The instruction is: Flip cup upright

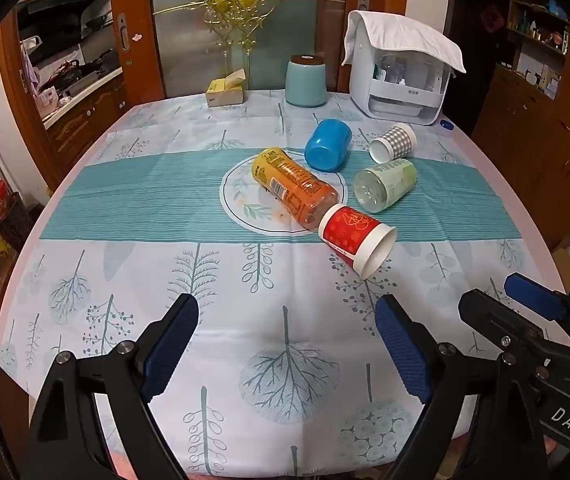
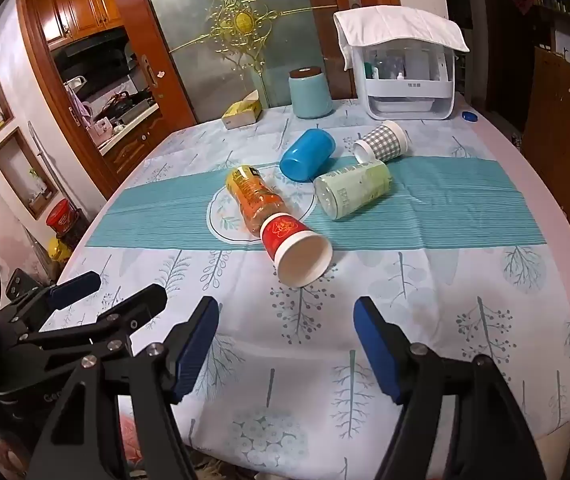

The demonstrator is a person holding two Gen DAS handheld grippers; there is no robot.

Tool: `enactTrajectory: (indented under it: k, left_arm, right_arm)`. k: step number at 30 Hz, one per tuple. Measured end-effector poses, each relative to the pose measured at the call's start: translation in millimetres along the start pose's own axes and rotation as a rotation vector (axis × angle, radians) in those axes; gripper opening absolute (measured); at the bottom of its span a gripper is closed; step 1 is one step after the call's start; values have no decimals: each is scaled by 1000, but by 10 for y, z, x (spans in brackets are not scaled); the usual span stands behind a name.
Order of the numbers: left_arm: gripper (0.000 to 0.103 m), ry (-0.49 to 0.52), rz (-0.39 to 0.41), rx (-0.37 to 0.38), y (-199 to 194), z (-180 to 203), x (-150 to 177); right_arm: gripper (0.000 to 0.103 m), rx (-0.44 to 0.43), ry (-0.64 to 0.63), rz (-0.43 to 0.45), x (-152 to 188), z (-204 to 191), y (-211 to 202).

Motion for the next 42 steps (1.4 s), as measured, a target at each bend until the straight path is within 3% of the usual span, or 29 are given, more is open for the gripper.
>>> enactTrajectory:
  k: [42]
  left_arm:
    - [87,-7,-31,-8,19,-20,47]
  right_arm:
    - [71,-28,29,-22,13,20,57]
Point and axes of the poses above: each gripper's, at about its wrist camera, not at the fingertips, and y roughly the way its jaws point, z to its right, x to its underside, the point moved 8 cm from there along y, roughly the way its jaws point, and after that the axes turned 4 degrees about y, right-handed, at the moved point
